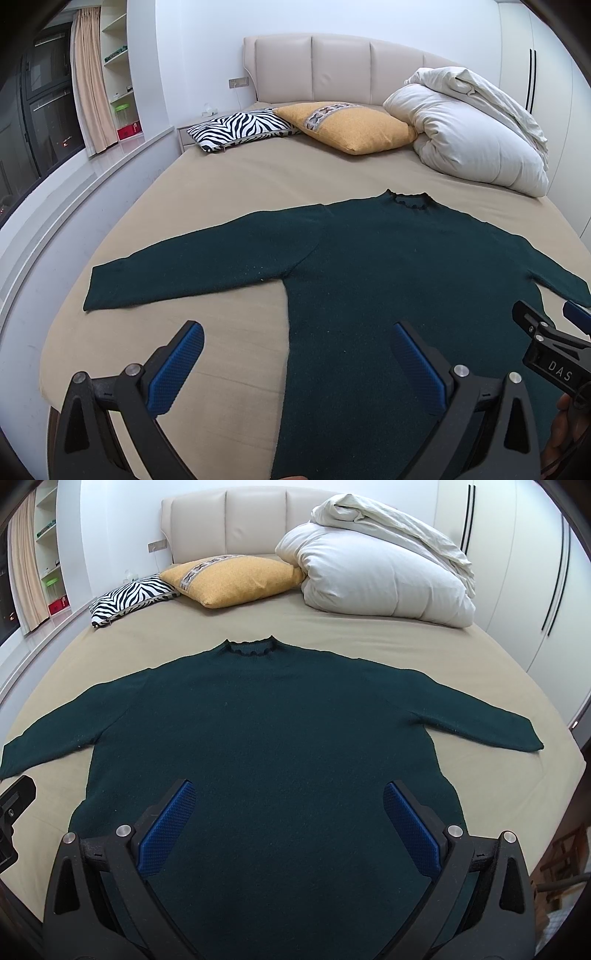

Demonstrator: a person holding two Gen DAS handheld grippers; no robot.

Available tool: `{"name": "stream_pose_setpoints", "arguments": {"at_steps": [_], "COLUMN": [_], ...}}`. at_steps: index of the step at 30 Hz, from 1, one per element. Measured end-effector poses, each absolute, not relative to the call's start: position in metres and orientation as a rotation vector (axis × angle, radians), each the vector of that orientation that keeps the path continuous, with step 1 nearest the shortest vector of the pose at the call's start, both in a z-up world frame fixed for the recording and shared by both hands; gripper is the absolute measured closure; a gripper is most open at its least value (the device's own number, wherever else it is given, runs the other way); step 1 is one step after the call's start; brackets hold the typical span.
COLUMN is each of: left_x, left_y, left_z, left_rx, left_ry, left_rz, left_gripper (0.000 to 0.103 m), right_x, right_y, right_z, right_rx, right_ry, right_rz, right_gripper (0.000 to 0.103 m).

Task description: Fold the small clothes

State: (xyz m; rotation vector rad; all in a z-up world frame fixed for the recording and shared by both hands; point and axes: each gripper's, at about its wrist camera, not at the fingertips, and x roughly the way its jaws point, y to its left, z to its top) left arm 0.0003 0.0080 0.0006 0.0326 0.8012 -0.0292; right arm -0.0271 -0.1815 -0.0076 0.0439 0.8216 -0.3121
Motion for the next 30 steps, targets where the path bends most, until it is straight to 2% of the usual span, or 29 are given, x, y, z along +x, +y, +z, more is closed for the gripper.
{"name": "stream_pose_setpoints", "arguments": {"at_steps": [30], "left_x": [-0.0004], "left_y": [0.0084], "left_z": [-0.0018], "left_rx": [0.034], "left_ry": [0.806], "left_rz": [-0.030], "left_gripper": [0.000], "right_x": [-0.0258], "right_y": [-0.1806], "right_z": [-0.0114], "right_rx": [0.050], "right_ry": [0.829], "right_rz": [-0.313], "right_gripper": [0.000]}}
